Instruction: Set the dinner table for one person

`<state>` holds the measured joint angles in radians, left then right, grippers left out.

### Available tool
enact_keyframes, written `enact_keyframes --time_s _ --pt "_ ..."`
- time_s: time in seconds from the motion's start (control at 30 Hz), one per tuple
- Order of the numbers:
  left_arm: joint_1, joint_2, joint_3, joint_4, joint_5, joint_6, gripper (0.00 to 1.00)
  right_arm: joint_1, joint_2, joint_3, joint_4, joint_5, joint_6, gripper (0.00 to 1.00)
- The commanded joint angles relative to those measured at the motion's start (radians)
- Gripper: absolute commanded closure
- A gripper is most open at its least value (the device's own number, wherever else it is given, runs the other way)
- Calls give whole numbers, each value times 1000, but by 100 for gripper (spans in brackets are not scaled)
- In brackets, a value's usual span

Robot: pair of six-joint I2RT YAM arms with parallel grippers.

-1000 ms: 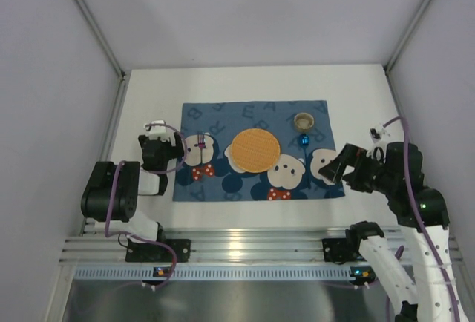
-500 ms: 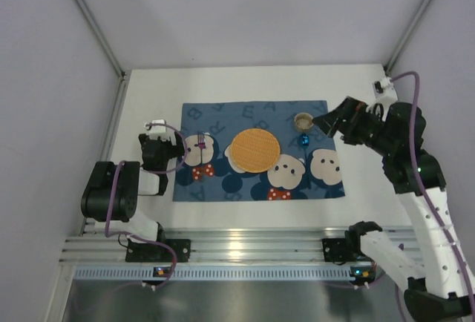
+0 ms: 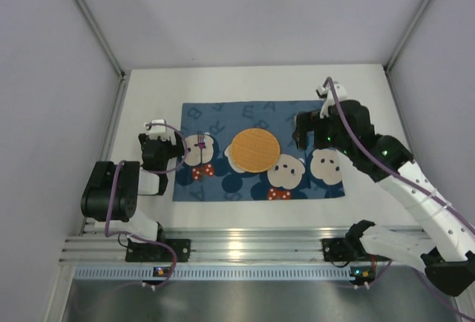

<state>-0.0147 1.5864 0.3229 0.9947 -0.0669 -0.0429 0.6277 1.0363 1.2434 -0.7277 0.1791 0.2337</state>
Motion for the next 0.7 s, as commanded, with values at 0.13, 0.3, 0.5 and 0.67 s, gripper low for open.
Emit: enact_keyframes --time_s 0.13,0.3,0.5,0.67 --pt "5 -17 -1 84 19 -6 2 6 -276 -274 137 180 116 0" --pt "4 -16 -1 84 18 -6 1 6 -386 -462 246 230 145 0" --pt "5 -17 -1 84 19 -6 2 -12 -240 -516 286 538 80 0" --pt "4 -17 -1 84 19 -6 1 -323 -55 -573 504 274 -91 0"
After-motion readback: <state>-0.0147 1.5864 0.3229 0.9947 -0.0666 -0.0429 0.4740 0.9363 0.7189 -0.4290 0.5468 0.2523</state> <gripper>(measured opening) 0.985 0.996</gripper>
